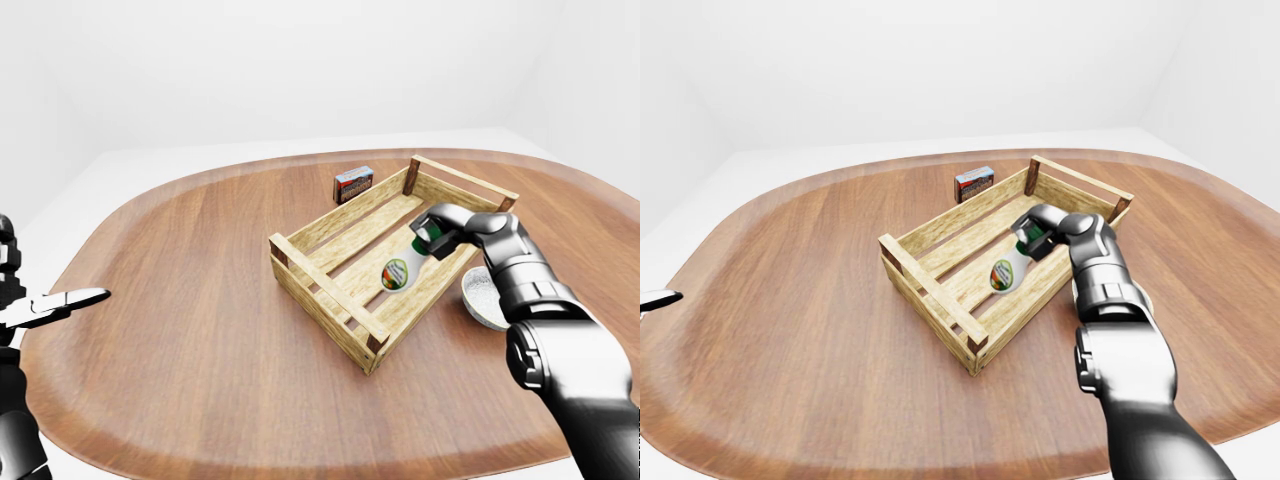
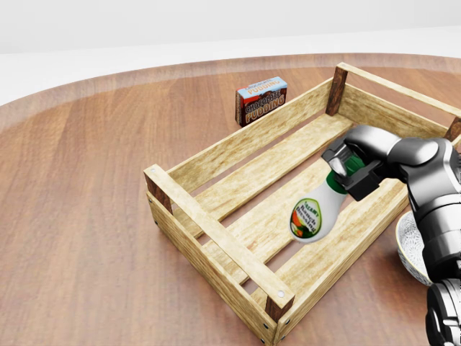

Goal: Pick up the salad dressing and put it in the tray.

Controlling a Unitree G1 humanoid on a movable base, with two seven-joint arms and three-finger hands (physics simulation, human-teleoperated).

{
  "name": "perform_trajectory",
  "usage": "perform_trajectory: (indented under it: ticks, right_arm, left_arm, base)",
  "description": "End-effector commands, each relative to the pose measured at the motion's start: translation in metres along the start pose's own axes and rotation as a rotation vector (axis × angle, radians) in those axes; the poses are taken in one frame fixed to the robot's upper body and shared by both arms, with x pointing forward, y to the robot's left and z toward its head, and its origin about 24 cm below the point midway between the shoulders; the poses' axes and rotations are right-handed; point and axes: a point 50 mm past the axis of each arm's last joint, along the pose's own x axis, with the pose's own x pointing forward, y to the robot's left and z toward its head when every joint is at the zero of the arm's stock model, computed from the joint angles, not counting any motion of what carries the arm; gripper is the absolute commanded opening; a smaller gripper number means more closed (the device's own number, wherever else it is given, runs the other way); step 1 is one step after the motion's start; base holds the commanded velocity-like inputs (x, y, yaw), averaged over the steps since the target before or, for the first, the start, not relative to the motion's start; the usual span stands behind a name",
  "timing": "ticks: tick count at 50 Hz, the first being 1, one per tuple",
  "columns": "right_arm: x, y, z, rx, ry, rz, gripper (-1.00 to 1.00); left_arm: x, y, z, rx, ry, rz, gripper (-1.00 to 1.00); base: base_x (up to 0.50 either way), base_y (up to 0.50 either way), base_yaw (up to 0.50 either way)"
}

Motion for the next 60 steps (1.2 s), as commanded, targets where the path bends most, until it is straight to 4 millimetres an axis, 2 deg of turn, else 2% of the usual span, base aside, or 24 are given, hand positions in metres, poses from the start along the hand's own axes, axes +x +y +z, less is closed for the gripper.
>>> perform_trajectory:
  ticks: [1, 5, 8, 13, 21, 23, 30, 35, 45, 52, 60]
  right_arm:
    - [0.015, 0.019, -0.006, 0.047, 0.081, 0.049, -1.00]
    - [0.018, 0.018, 0.005, 0.010, 0.079, -0.040, -1.00]
    - [0.020, 0.017, 0.006, -0.053, 0.107, -0.141, -1.00]
    - [0.019, 0.011, 0.007, -0.060, 0.107, -0.249, -1.00]
    - [0.022, 0.017, 0.005, -0.099, 0.124, -0.272, -1.00]
    - [0.022, 0.016, 0.003, -0.170, 0.150, -0.305, -1.00]
    - [0.024, 0.022, 0.000, -0.152, 0.156, -0.258, -1.00]
    - [0.025, 0.029, -0.014, -0.159, 0.195, -0.215, -1.00]
    - [0.018, 0.019, -0.028, -0.164, 0.237, -0.220, -1.00]
    - [0.020, 0.030, -0.043, -0.143, 0.263, -0.195, -1.00]
    - [0.018, 0.029, -0.050, -0.123, 0.274, -0.201, -1.00]
  left_arm:
    - [0.000, 0.000, -0.003, -0.001, 0.013, -0.003, 1.00]
    - [0.000, 0.000, -0.005, -0.004, 0.019, -0.002, 1.00]
    - [0.000, 0.000, -0.005, -0.005, 0.018, -0.004, 1.00]
    - [-0.001, -0.001, -0.005, -0.005, 0.019, -0.005, 1.00]
    - [-0.001, -0.003, -0.004, -0.005, 0.015, -0.009, 1.00]
    - [-0.001, -0.003, -0.004, -0.004, 0.013, -0.009, 1.00]
    - [-0.001, -0.003, -0.006, -0.005, 0.023, -0.010, 1.00]
    - [-0.001, -0.003, -0.009, -0.007, 0.035, -0.010, 1.00]
    - [0.000, -0.004, -0.011, -0.007, 0.044, -0.015, 1.00]
    - [0.000, -0.004, -0.013, -0.007, 0.049, -0.013, 1.00]
    - [0.000, -0.005, -0.014, -0.009, 0.054, -0.016, 1.00]
  base:
    - [0.00, 0.00, 0.00]
    - [0.00, 0.00, 0.00]
    - [0.00, 0.00, 0.00]
    - [0.00, 0.00, 0.00]
    - [0.00, 0.00, 0.00]
    - [0.00, 0.00, 0.00]
    - [0.00, 0.00, 0.00]
    - [0.00, 0.00, 0.00]
    - [0.00, 0.00, 0.00]
    - [0.00, 0.00, 0.00]
    - [0.00, 0.00, 0.00]
